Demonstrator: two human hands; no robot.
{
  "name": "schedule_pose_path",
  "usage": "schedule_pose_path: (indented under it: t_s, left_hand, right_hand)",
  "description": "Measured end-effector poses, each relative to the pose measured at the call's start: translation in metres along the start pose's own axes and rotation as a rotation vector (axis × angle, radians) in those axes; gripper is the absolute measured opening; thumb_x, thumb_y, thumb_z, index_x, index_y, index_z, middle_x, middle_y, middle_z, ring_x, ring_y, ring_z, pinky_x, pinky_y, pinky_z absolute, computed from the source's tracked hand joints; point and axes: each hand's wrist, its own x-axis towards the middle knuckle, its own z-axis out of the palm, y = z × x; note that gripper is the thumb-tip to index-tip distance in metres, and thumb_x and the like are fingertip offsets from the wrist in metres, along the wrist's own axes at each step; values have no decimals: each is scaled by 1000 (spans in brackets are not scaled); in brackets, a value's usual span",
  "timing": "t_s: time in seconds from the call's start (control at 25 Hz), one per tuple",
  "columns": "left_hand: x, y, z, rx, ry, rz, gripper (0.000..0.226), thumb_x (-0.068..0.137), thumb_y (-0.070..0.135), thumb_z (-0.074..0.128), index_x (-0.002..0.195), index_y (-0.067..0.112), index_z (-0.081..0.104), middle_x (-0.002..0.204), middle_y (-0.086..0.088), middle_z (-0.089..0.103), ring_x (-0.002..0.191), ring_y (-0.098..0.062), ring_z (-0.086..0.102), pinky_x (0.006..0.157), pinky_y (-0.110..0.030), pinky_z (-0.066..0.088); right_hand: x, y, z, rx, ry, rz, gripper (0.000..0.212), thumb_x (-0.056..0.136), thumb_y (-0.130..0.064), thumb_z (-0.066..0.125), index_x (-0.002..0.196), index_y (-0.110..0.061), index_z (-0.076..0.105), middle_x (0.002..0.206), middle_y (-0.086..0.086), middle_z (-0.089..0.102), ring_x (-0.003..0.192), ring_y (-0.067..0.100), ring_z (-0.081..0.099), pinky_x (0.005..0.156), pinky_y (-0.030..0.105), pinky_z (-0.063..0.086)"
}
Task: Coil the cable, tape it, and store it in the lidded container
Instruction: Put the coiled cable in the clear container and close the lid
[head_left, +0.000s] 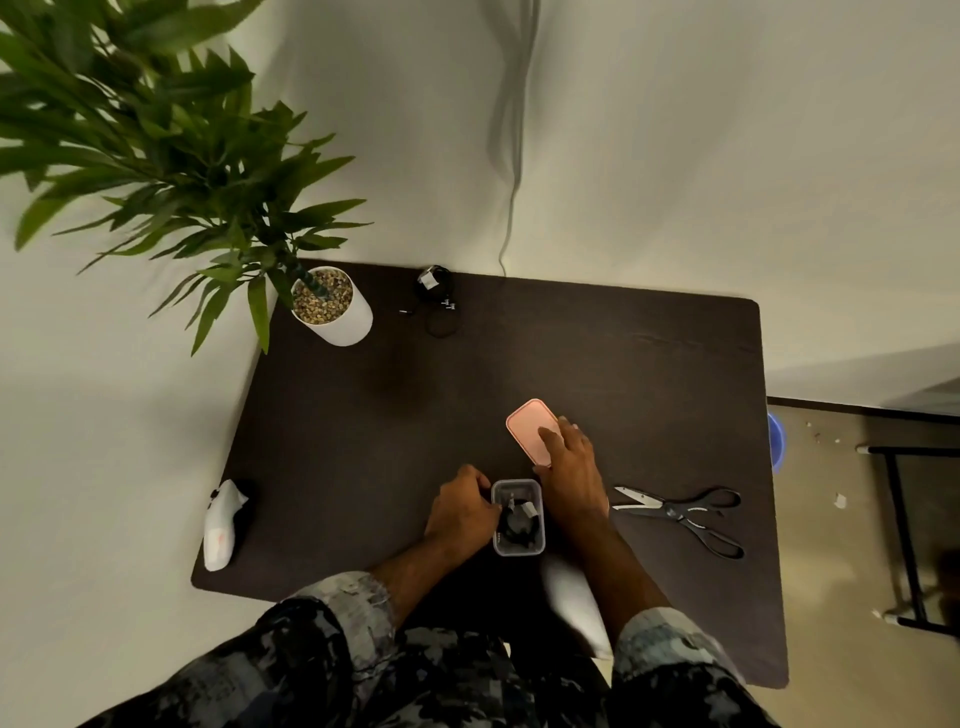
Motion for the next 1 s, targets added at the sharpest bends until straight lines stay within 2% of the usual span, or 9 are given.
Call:
schedule_pose_path:
  t_s: [0.12,0.28,0.36,0.48,0.6,0.68,0.76,0.88,1.0]
  left_hand:
    - [6,-6,0,-48,-30,-26,22,74,32,68,92,32,54,87,3,73,78,-20,73,74,-45,65]
    - [7,-8,-2,-76,-49,-59,24,77,27,73,88,33,53,86,-1,75,73,-23,76,69,-47,66]
    - [5,-7,-3,-111,-105,-59,24,81,21,76,89,30,56,82,-6,77,69,-24,78,66,-47,66]
    - [7,-11,1,-172,-134,-95,16,84,20,78,91,23,64,76,-7,79,67,-23,79,65,-47,67]
    - [7,-8,7,-267,-81,-142,18,85,21,80,95,18,66,75,-8,79,66,-24,78,63,-41,67]
    - [7,-7,8,-314,-49,-136,19,87,21,79,100,17,66,78,-9,79,66,-22,78,60,-38,66]
    - [6,-6,10,-344,-20,-96,21,88,18,78,106,16,66,84,-8,78,67,-16,78,58,-34,65]
    - [5,-5,12,-350,16,-46,26,90,13,76,114,17,66,89,-6,76,69,-12,77,55,-29,63]
    - [3,-3,13,-350,31,-9,39,92,10,73,128,21,64,94,-3,74,73,-10,76,53,-24,60]
  right_hand:
    - [8,12,3,-166,-65,-17,61,92,-33,74,146,-21,48,166,9,32,151,34,32,113,53,46]
    - [11,9,9,-292,-4,-76,36,101,-30,59,132,-12,52,156,19,45,142,40,44,106,53,52]
    - [8,0,8,-179,52,-1,28,103,-22,47,128,-10,52,143,22,57,135,42,53,103,53,52]
    - [0,-8,-8,171,234,247,23,103,-12,43,122,-10,55,120,21,66,110,42,66,90,52,55]
    - [-15,-1,-11,535,339,354,24,102,-13,49,118,-12,67,116,15,73,101,33,70,88,45,58]
    - [-29,7,-3,666,285,377,18,99,-17,57,105,-20,74,105,10,79,89,26,75,83,44,62]
    - [-45,12,7,677,221,419,18,96,-17,61,106,-21,75,100,5,80,91,25,76,82,44,63]
    - [-67,15,13,558,171,444,16,97,-18,62,109,-21,73,107,3,78,98,24,73,82,30,55]
    - [-78,15,20,420,132,440,16,101,-27,60,111,-19,70,113,6,77,99,26,73,81,32,56]
